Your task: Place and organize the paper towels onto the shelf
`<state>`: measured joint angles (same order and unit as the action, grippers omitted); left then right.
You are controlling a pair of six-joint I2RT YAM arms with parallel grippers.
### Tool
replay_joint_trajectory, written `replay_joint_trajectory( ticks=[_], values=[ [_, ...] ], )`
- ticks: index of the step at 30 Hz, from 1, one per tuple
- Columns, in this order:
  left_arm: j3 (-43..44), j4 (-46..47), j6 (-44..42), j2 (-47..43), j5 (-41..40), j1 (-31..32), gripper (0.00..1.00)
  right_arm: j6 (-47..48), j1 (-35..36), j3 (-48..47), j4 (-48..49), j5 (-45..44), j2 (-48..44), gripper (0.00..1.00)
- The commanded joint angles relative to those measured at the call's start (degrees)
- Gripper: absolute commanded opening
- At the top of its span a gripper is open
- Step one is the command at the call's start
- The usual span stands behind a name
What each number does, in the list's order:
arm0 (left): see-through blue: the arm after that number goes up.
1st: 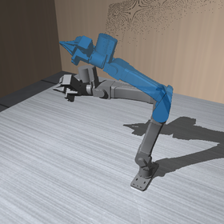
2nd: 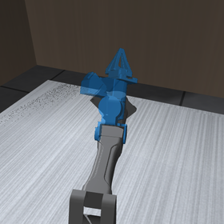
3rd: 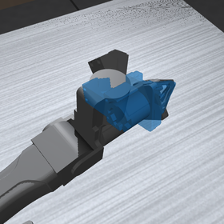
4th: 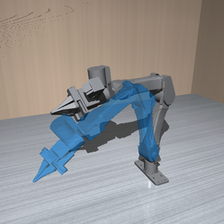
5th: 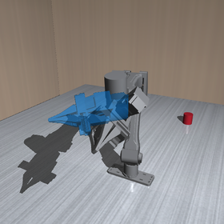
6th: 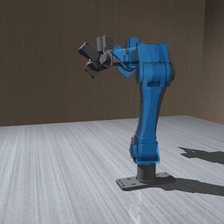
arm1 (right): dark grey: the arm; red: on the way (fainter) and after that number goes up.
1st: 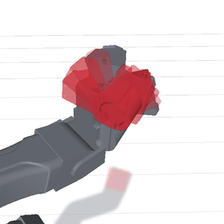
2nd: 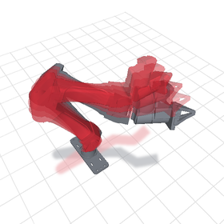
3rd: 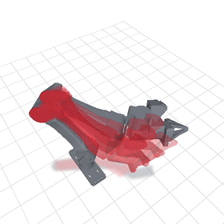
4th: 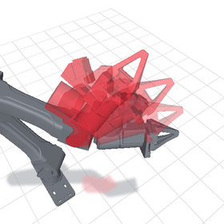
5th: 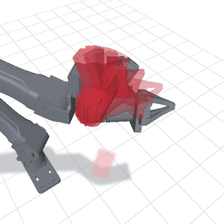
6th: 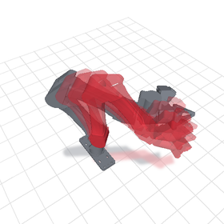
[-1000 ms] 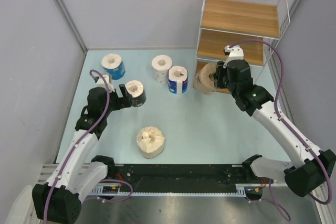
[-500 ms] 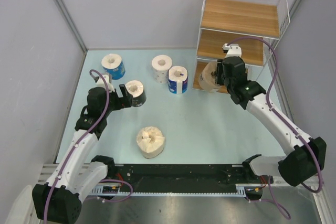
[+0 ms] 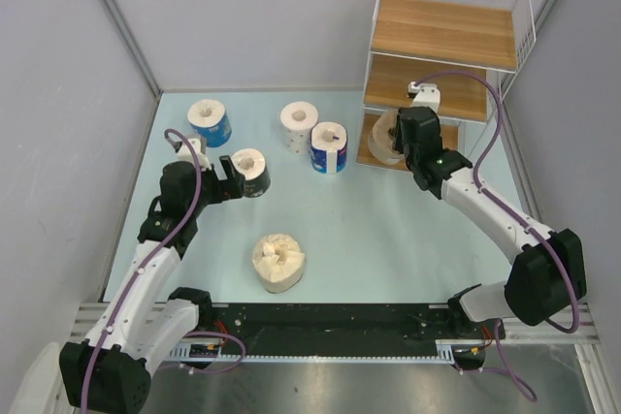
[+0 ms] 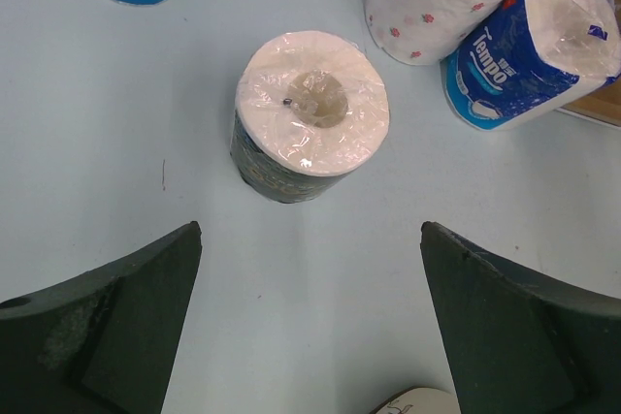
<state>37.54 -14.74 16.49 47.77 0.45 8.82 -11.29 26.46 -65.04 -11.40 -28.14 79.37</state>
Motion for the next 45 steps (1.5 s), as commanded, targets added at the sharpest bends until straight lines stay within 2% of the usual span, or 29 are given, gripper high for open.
replay_joint_trajectory(
  ticks=[1, 11, 18, 30, 45],
  values=[
    [2.19, -0.11, 0.47, -1.01, 0.43, -0.56, 1.0, -0.84, 0.26, 4.64, 14.46, -3.24, -3.08, 0.15],
    [2.01, 0.24, 0.74, -0.48, 1.22, -0.56, 1.0, 0.56, 0.88, 12.64, 23.52, -4.03, -3.7, 0.16],
    [2.01, 0.24, 0.74, -0.13, 1.31, -0.56, 1.0, 1.18, 1.31, 15.9, 30.8, -7.28, -0.8, 0.16],
    [1.92, 0.15, 0.74, -0.4, 1.05, -0.56, 1.0, 2.06, 1.23, 18.54, 43.11, -9.57, 6.05, 0.15],
    [1.92, 0.24, 0.74, -0.04, 1.4, -0.56, 1.0, 4.52, 1.05, 20.83, 51.56, -10.0, 12.73, 0.14]
  ],
)
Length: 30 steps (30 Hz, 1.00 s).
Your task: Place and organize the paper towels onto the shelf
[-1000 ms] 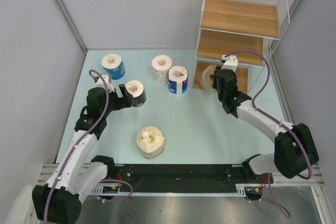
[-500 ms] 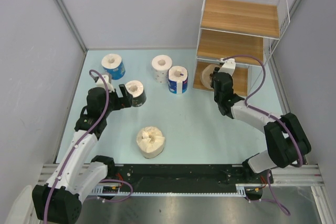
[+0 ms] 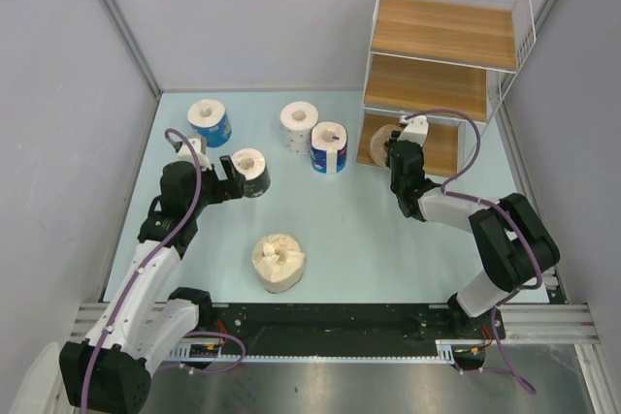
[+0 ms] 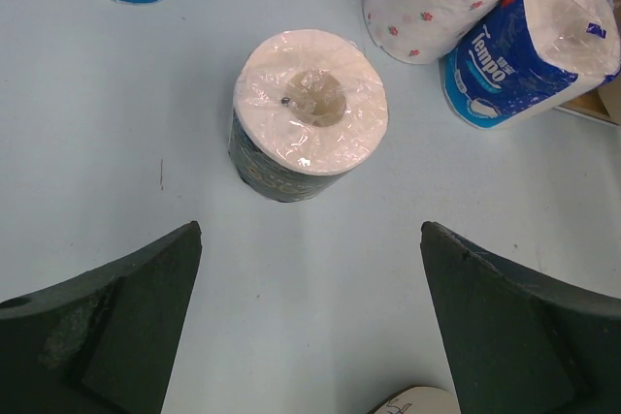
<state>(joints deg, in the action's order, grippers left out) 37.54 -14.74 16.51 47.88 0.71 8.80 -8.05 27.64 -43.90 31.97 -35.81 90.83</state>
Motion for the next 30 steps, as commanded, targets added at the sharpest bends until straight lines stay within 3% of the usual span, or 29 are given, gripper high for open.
replay_joint_trajectory(
  ticks=[1, 7, 17, 30],
  values=[
    [1.92, 0.15, 0.71, -0.07, 1.22, -0.54, 1.0, 1.55, -0.39, -0.31, 8.46, -2.33, 1.54, 0.14],
    [1.84, 0.06, 0.71, -0.33, 0.87, -0.54, 1.0, 1.9, -1.1, -0.31, 10.05, -2.33, 3.39, 0.17],
    [1.92, 0.15, 0.71, 0.2, 0.96, -0.54, 1.0, 2.6, -1.8, -0.31, 10.13, -2.86, 4.18, 0.39],
    [1.75, -0.11, 0.71, -0.24, 0.7, -0.54, 1.0, 3.39, -2.24, -0.31, 8.82, -2.95, -0.2, 0.51]
  ],
)
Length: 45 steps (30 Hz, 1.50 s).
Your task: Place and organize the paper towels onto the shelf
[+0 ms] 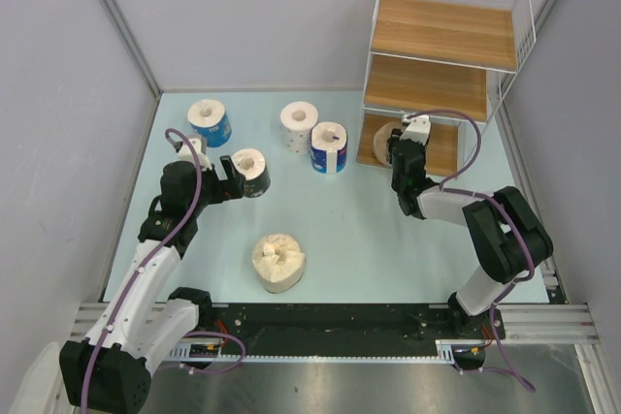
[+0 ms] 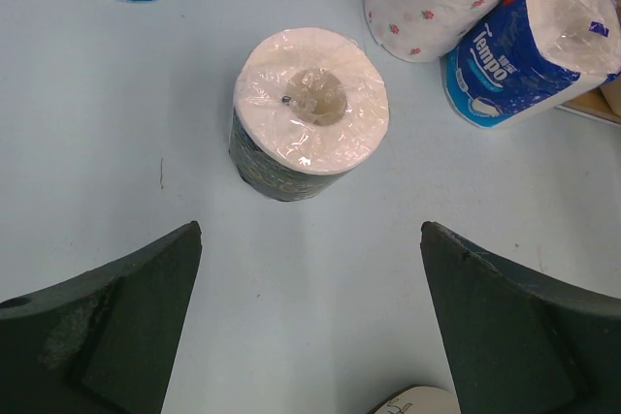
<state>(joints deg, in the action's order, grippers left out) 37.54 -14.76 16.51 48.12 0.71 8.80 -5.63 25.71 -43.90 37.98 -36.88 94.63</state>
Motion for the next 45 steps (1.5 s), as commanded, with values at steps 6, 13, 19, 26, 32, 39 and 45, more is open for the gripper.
replay_joint_trajectory(
  ticks=[6, 13, 19, 26, 32, 39, 45],
  values=[
    [1.83, 0.17, 0.71, -0.39, 0.96, -0.54, 1.0, 1.67, -0.14, -0.4, 1.58, -0.29, -8.57, 0.54],
    [1.66, 0.0, 0.71, -1.09, 1.13, -0.54, 1.0, 0.18, 1.26, -0.31, -6.84, -0.56, -15.42, 0.57],
    [1.75, -0.18, 0.8, -1.36, 0.78, -0.54, 1.0, -4.3, 8.55, -0.31, -20.8, 4.45, -25.88, 0.6],
    [1.75, -0.18, 0.8, -1.45, 0.87, -0.54, 1.0, -8.77, 26.21, -0.31, -35.68, 11.29, -34.33, 0.63],
    [1.57, -0.26, 0.8, -1.89, 0.96, -0.54, 1.0, -15.38, 38.7, -0.4, -40.35, 17.27, -29.52, 0.75],
    [1.48, -0.44, 0.8, -1.89, 0.96, -0.54, 1.0, -15.99, 40.99, -1.89, -35.17, 29.05, -22.84, 0.79],
    [1.57, -0.44, 0.8, -1.71, 0.87, -0.54, 1.0, -15.29, 41.52, -4.61, -33.58, 33.19, -18.7, 0.79]
  ],
)
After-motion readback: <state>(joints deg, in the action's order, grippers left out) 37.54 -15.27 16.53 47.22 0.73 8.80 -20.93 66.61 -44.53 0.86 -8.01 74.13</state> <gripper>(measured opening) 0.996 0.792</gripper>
